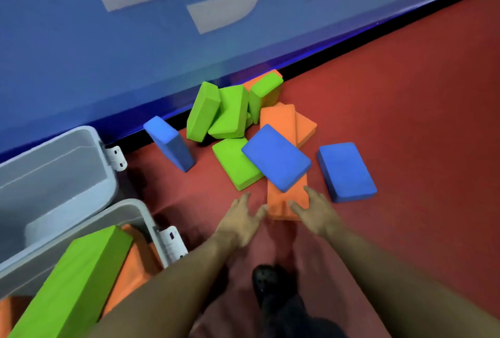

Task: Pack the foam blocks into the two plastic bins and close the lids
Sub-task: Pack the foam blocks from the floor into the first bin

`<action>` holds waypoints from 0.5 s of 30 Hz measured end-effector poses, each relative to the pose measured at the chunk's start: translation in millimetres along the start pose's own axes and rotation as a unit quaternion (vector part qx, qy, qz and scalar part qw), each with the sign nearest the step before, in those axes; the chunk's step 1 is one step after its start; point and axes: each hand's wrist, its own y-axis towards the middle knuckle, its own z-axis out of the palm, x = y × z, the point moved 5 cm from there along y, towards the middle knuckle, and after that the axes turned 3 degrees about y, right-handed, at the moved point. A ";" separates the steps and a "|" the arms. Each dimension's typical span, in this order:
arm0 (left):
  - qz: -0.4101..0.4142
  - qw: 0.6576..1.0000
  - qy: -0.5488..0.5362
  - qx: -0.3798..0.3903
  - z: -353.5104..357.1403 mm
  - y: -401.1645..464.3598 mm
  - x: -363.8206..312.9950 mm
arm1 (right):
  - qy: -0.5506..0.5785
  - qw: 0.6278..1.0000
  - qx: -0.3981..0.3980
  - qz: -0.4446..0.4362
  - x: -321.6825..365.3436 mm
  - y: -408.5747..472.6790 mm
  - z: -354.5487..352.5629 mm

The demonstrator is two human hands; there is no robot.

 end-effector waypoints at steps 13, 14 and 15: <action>-0.163 0.910 -0.381 -0.019 127.9 188.5 24.6 | 0.292 0.945 -0.139 0.044 -62.3 170.4 22.7; -0.163 0.900 -0.404 -0.008 137.1 199.3 21.6 | 0.310 0.941 -0.131 0.045 -60.5 178.5 25.0; -0.157 0.892 -0.424 -0.001 142.0 204.3 13.8 | 0.336 0.932 -0.128 0.046 -59.6 184.6 29.3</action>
